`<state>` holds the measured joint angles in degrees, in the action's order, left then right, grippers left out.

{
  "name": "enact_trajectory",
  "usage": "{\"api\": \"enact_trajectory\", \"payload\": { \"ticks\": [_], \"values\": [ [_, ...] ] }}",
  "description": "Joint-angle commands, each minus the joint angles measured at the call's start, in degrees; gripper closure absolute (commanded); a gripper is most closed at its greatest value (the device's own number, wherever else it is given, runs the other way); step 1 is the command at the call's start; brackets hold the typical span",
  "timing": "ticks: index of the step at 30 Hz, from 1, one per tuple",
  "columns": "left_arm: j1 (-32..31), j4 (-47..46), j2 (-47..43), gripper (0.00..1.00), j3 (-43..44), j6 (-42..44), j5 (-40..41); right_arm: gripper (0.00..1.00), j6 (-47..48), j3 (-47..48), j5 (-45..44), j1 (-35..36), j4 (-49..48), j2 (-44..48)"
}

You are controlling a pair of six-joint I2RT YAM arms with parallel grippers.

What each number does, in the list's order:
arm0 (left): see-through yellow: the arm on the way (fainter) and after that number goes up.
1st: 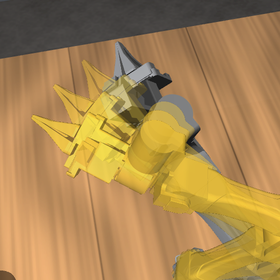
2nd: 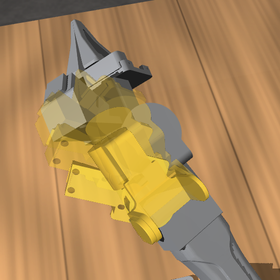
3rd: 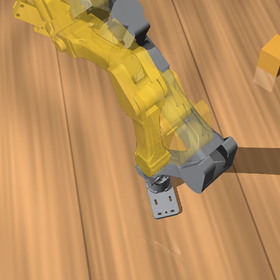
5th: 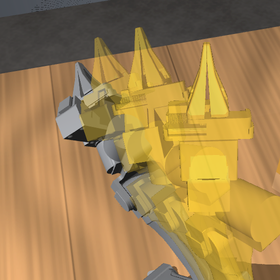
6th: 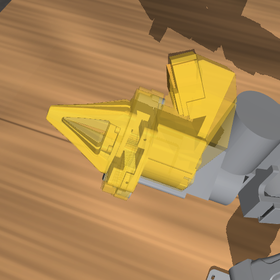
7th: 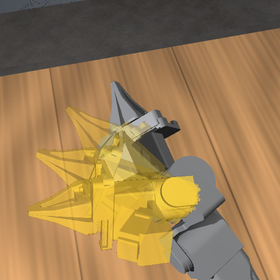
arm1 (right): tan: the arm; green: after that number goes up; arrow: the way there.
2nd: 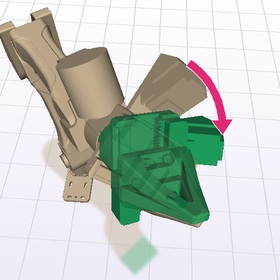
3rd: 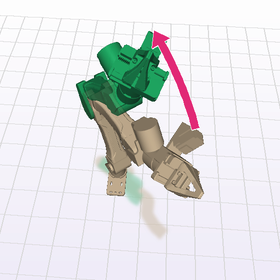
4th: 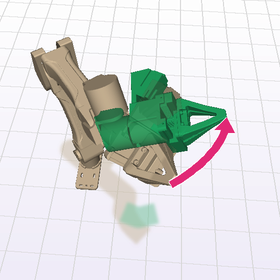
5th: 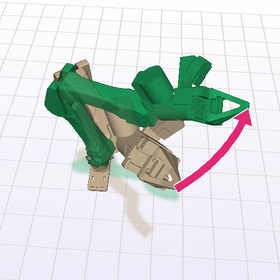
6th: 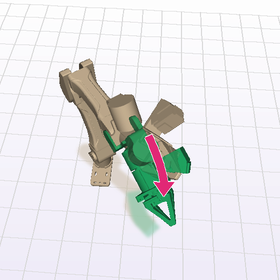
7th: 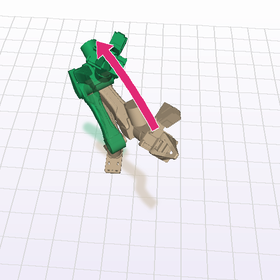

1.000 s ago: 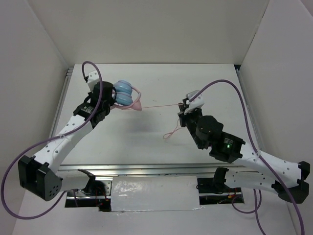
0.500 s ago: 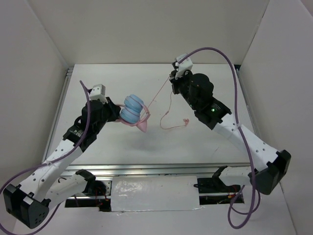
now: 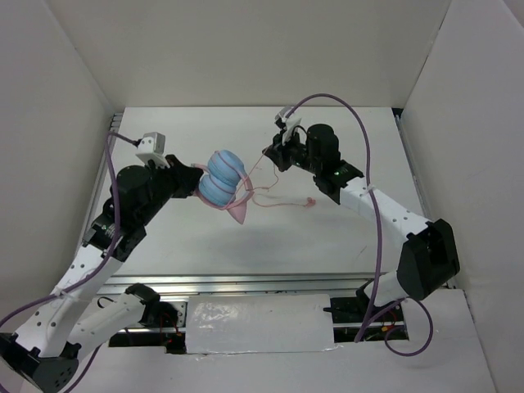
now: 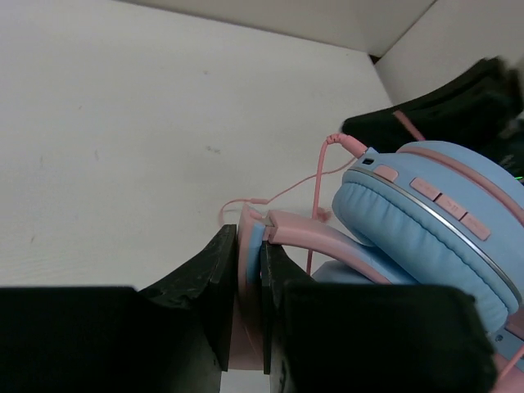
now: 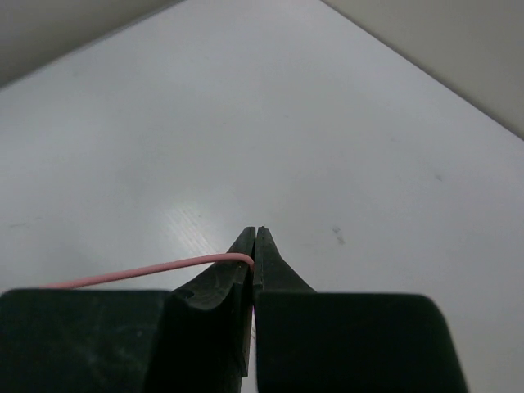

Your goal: Wrap the headphones

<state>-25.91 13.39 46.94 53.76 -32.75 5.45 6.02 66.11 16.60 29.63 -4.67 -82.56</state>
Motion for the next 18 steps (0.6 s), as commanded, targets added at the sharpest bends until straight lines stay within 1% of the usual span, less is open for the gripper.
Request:
{"api": "enact_trajectory", "payload": {
  "ticks": [1, 2, 3, 4, 5, 9, 10, 11, 12, 13, 14, 15, 16, 18],
  "values": [
    [-0.28, -7.14, 0.17, 1.00, 7.66, -0.38, -9.92, 1.00, -3.99, -3.17, 14.49, -0.80, -13.95, -2.07],
    [-0.28, -8.28, 0.87, 1.00, 8.11, -0.90, -11.24, 1.00, -5.65, -4.39, 16.60, -0.71, -18.32, -2.34],
    [-0.28, -8.90, 1.14, 1.00, 8.47, -1.26, -12.73, 1.00, -5.93, -4.93, 18.36, -0.62, -20.71, -2.95],
    [-0.28, -9.60, 1.66, 1.00, 8.90, -2.22, -13.27, 1.00, -8.20, -5.28, 21.16, -0.28, -22.65, -3.91],
    [-0.28, -10.13, 1.93, 1.00, 9.17, -2.66, -13.62, 1.00, -9.18, -5.63, 22.67, -0.01, -26.50, -4.44],
    [-0.37, -14.69, 3.68, 1.00, 10.75, -6.87, -12.58, 0.98, -18.03, -7.13, 24.71, 1.57, -36.44, -6.64],
    [-0.37, -14.88, 4.73, 1.00, 11.45, -7.49, -11.79, 0.98, -19.63, -7.91, 24.97, 2.01, -42.47, -6.99],
    [-0.45, -14.97, 5.26, 1.00, 12.15, -8.20, -11.35, 0.97, -21.21, -9.49, 25.49, 2.80, -45.92, -7.34],
    [-0.46, -14.97, 5.88, 1.00, 13.73, -9.42, -10.73, 0.92, -22.88, -10.20, 25.41, 3.33, -49.70, -7.87],
    [-0.46, -15.06, 6.93, 1.00, 14.44, -9.96, -10.38, 0.91, -26.03, -10.90, 25.24, 3.68, -57.48, -9.27],
    [-0.46, -15.23, 7.29, 1.00, 15.14, -10.48, -9.42, 0.88, -27.45, -11.61, 24.97, 4.55, -60.87, -10.15],
    [-0.54, -15.06, 7.73, 1.00, 16.98, -10.92, -8.89, 0.82, -28.95, -11.44, 24.80, 4.91, -64.29, -11.38],
    [-0.54, -14.10, 8.43, 1.00, 17.95, -11.36, -8.01, 0.80, -30.35, -11.00, 25.14, 5.09, -68.94, -13.91],
    [-0.54, -13.56, 8.96, 1.00, 19.97, -11.72, -5.81, 0.74, -35.45, -7.76, 26.72, 5.44, -72.13, -17.00]
  ]
}}
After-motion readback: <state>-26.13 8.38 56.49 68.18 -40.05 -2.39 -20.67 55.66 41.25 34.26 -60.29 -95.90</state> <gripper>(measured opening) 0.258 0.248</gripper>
